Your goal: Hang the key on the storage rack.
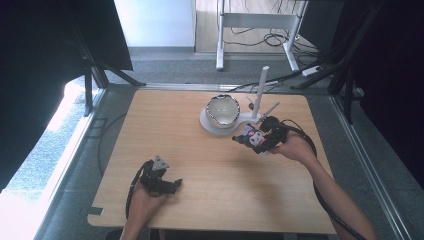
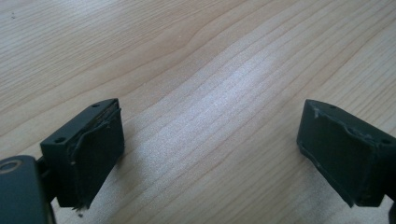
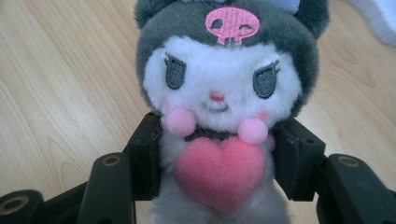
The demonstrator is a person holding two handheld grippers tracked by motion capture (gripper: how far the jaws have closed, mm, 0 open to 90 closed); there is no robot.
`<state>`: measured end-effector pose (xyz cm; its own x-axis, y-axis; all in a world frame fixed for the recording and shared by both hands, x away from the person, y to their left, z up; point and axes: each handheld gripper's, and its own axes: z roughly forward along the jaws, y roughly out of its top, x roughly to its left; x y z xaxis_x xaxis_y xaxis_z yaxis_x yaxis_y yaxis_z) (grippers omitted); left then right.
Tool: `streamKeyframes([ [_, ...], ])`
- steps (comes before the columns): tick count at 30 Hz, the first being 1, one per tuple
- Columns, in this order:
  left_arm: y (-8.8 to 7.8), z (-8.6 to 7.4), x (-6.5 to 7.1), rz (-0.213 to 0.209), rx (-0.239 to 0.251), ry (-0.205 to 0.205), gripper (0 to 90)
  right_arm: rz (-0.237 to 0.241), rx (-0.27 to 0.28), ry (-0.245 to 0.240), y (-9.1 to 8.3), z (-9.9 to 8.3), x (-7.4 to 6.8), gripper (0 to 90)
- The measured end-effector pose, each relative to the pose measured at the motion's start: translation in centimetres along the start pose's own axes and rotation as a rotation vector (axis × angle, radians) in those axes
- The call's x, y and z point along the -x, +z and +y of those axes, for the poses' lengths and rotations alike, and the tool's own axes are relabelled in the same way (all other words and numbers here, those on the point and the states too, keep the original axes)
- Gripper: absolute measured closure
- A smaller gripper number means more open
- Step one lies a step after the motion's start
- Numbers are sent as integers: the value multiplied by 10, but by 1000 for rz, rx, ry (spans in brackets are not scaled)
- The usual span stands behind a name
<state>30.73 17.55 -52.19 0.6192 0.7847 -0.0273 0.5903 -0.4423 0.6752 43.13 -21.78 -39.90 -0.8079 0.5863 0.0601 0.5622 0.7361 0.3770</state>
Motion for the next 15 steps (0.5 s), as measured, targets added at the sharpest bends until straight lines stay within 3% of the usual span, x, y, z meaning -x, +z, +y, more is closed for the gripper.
streamKeyframes([
  [15, 0, 0, 0, 1, 2, 0, 73, -61, 56, 48, -45, -3, 28, 430],
])
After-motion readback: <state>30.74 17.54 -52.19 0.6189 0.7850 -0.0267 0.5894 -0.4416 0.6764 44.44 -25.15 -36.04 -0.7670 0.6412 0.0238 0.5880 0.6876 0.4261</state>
